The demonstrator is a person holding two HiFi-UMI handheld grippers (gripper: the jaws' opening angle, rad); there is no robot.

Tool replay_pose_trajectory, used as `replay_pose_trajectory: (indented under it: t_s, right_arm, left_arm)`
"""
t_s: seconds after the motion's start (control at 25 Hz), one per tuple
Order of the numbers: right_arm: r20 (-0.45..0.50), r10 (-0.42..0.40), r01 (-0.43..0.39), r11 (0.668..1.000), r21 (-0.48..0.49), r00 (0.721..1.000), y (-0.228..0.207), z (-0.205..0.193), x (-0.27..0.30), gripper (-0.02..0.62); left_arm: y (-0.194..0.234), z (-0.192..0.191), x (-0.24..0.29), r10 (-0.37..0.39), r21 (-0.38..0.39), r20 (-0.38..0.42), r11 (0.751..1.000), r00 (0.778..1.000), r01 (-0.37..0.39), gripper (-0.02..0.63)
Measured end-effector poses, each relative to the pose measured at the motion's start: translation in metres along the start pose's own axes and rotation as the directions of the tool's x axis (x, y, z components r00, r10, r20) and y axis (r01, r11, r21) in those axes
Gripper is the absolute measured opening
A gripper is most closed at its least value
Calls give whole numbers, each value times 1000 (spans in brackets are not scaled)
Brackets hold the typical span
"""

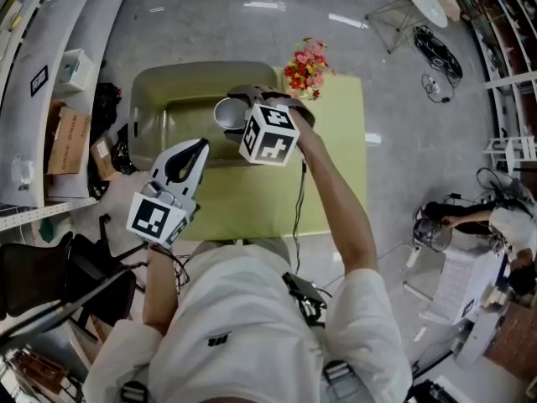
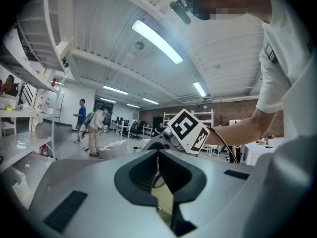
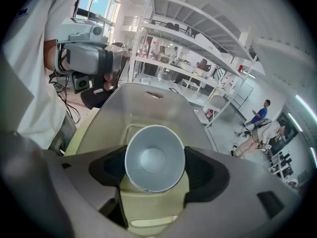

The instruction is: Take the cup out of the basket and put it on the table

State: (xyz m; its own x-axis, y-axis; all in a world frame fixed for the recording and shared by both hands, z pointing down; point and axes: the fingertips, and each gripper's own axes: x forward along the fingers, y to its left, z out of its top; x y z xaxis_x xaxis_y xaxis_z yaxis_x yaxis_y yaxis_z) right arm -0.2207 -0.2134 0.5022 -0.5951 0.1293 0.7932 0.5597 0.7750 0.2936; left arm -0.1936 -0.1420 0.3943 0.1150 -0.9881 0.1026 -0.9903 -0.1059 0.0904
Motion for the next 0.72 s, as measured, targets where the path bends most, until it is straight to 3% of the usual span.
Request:
replay_pose_trajectory:
  t_s: [0.72]
  right_arm:
    - [14, -77, 76, 993, 92, 997, -6, -16, -72, 351]
  left_arm:
    - [-33, 5, 24, -104, 17, 10, 994, 995, 104, 14]
